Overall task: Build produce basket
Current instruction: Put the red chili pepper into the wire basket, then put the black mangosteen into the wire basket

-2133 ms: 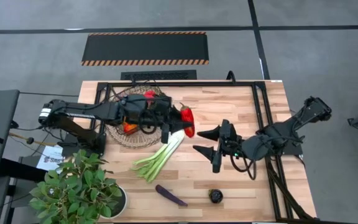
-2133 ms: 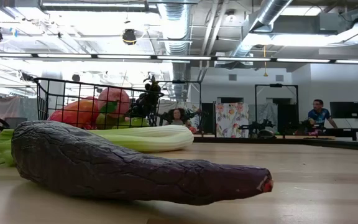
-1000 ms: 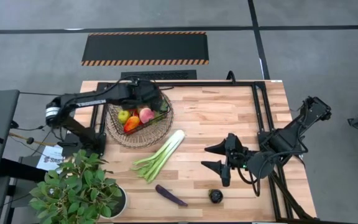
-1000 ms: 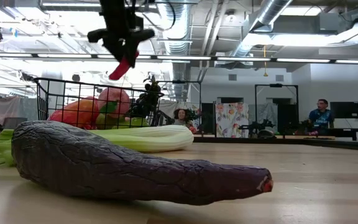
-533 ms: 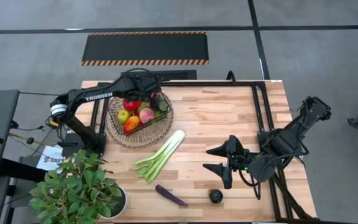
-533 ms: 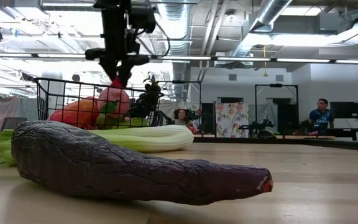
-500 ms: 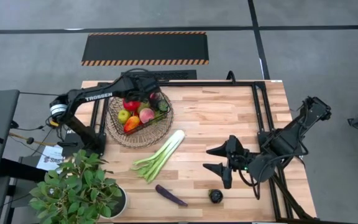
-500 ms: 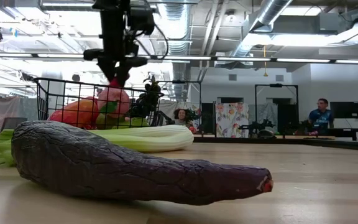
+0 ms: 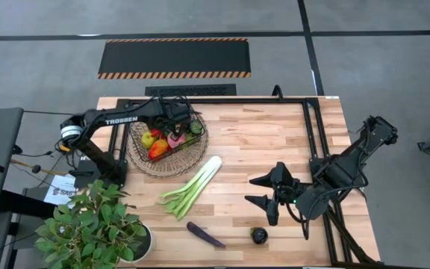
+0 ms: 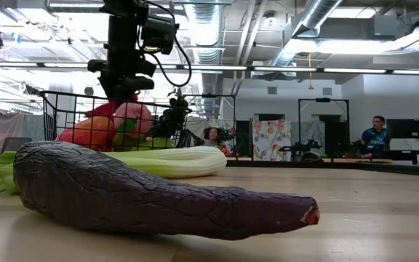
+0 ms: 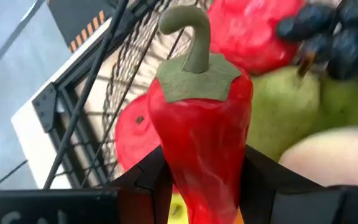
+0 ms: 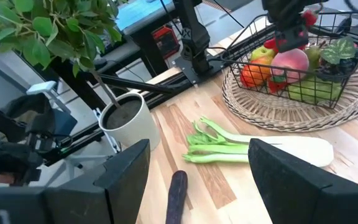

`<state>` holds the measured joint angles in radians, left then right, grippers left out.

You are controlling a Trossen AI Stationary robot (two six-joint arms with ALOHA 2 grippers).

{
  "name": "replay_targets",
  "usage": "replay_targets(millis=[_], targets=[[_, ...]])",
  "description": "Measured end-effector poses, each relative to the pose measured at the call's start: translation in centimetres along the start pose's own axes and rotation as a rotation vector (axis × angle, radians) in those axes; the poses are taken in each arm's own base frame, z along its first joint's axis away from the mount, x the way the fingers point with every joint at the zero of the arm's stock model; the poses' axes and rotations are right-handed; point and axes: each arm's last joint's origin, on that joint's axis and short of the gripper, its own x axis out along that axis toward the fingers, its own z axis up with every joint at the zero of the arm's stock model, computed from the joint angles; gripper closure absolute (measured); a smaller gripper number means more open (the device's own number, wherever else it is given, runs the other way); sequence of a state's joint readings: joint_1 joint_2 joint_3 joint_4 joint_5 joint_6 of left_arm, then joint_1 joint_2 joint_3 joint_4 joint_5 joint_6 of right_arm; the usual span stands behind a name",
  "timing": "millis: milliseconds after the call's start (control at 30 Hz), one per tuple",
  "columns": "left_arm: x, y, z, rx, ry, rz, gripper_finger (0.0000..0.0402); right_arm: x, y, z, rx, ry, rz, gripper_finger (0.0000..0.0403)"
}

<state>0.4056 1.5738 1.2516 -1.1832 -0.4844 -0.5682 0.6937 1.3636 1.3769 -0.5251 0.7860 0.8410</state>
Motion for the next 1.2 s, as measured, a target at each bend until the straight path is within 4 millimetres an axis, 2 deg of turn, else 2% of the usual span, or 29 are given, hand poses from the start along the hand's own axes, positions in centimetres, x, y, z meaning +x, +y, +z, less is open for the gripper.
replay_targets(millis=[300,533,733,867,1000,1200], targets=[[-0.8,-0.5,-1.6,0.104,0.046,0.061,0.0239,0.0,-0.1,-0.1,-0.011,0.007,-0.007,0.0112],[-1.2,-1.2,-2.1,0.149,0.066,0.016,0.0207,0.0,-0.1,-0.1,-0.018,0.01,-0.011,0.0112],[-1.9,-2.4,-2.8,0.153,0.041,-0.017,0.0154,0.0,-0.1,-0.1,-0.017,0.011,-0.009,0.0112],[-3.6,-3.9,-2.9,0.163,-0.038,-0.091,0.0124,0.0,-0.1,-0.2,-0.013,0.028,0.005,0.0112],[-5.9,-5.3,-2.8,0.166,-0.132,-0.201,0.0116,-0.1,-0.1,-0.3,0.032,0.061,0.025,0.0112],[-10.1,-7.3,-3.1,0.189,-0.269,-0.383,0.0116,-1.4,-0.5,-2.3,0.161,0.2,-0.037,0.0112]])
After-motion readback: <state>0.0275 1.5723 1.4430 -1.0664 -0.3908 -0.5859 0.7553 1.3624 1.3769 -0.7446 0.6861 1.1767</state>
